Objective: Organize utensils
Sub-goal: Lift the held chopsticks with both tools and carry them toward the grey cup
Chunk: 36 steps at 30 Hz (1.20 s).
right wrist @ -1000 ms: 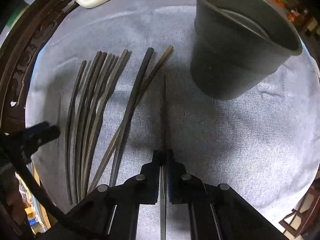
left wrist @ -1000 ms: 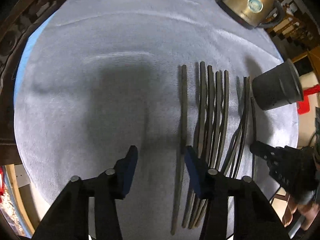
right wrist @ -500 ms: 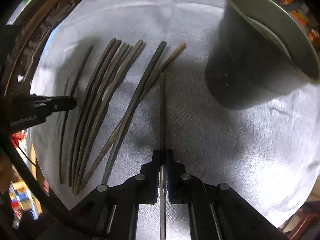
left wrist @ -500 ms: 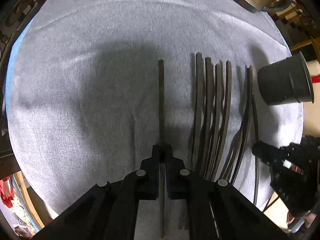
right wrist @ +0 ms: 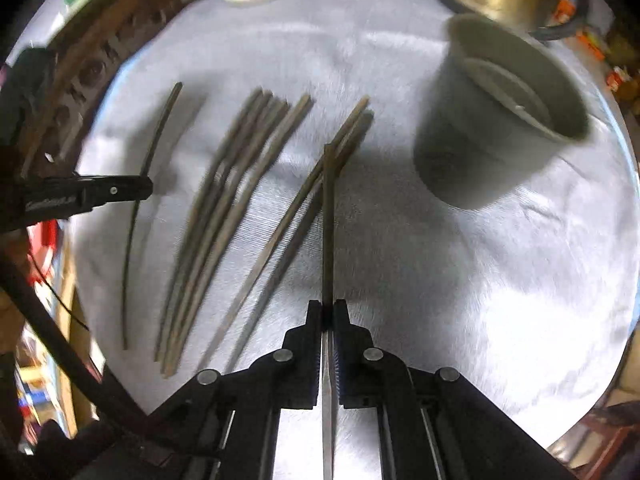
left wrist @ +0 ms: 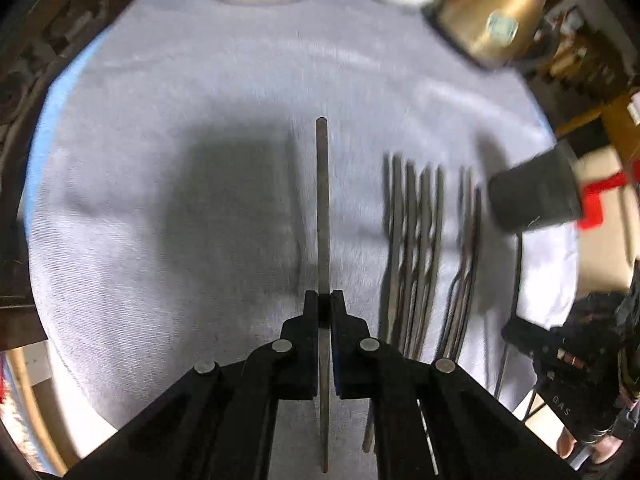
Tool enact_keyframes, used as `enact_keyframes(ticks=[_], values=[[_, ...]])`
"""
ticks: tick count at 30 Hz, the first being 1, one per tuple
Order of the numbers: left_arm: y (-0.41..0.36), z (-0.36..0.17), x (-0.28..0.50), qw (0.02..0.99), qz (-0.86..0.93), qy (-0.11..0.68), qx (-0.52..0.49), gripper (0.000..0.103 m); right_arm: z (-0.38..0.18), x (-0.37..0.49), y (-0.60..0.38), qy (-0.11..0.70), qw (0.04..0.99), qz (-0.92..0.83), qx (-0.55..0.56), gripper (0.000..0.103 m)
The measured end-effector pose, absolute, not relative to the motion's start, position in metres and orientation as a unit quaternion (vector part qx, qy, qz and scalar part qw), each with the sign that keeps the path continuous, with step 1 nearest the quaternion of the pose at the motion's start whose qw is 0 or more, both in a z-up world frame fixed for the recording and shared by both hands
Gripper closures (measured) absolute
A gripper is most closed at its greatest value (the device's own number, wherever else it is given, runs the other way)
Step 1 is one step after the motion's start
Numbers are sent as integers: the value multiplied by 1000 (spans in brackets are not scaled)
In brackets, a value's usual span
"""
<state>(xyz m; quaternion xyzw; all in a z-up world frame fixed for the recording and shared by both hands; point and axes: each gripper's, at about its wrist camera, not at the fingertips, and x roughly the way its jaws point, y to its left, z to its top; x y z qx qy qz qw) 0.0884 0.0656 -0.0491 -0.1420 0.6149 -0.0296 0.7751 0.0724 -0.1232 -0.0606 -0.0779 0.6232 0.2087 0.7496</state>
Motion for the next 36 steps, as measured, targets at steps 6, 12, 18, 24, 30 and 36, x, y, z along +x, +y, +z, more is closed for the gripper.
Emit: enact_keyframes(ticks=[6, 12, 18, 24, 30, 36], values=[[84, -3, 63, 845, -14, 502, -185, 98, -13, 48, -160, 519, 832, 198, 19, 97], [76, 14, 60, 904, 26, 394, -165, 97, 15, 26, -198, 346, 924, 133, 99, 97], [64, 18, 40, 945, 59, 303, -112, 97, 21, 12, -202, 252, 962, 76, 76, 97], [59, 13, 22, 952, 63, 288, -88, 97, 19, -6, -203, 219, 972, 64, 52, 97], [66, 23, -8, 954, 44, 281, -97, 97, 24, -51, -213, 214, 973, 73, 53, 97], [72, 28, -31, 950, 28, 288, -114, 97, 30, -80, -219, 220, 970, 79, 62, 97]])
